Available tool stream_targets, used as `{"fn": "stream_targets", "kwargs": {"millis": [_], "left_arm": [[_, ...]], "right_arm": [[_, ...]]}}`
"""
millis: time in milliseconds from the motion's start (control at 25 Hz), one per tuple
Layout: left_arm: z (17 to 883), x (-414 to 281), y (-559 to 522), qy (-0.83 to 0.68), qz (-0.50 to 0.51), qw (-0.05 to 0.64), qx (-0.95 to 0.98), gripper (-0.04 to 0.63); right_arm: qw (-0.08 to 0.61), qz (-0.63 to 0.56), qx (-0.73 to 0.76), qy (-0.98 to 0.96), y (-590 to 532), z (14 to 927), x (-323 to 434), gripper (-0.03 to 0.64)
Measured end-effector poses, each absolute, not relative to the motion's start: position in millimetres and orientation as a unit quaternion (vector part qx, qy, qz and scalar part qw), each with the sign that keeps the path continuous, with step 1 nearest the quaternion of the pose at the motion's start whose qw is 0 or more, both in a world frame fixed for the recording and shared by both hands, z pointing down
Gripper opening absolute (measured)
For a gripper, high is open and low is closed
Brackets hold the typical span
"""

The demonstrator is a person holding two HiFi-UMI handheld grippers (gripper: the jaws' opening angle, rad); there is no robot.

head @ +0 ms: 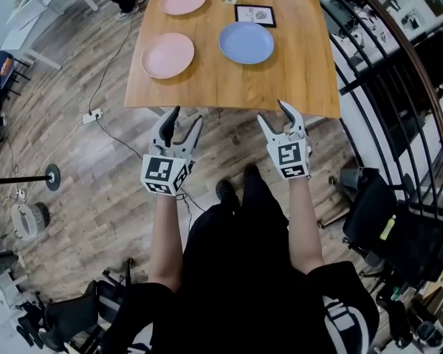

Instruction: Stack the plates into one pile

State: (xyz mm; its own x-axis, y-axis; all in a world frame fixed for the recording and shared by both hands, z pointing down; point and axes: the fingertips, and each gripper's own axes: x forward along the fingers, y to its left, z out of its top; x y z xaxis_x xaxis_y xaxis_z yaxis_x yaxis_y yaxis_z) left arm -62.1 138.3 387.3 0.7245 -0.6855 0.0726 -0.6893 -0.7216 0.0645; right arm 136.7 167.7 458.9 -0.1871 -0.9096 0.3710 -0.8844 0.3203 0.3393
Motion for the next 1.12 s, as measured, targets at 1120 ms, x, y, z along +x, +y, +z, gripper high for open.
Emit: {"fn": "stream_targets", "kwargs": {"millis": [1120], "left_arm": [[398,-44,87,-0.371,0.039,0.047,0.927,0.249]], "right_arm": [[0.256,-0.011,0.583,-0.771,113,471,157,0.265]]}}
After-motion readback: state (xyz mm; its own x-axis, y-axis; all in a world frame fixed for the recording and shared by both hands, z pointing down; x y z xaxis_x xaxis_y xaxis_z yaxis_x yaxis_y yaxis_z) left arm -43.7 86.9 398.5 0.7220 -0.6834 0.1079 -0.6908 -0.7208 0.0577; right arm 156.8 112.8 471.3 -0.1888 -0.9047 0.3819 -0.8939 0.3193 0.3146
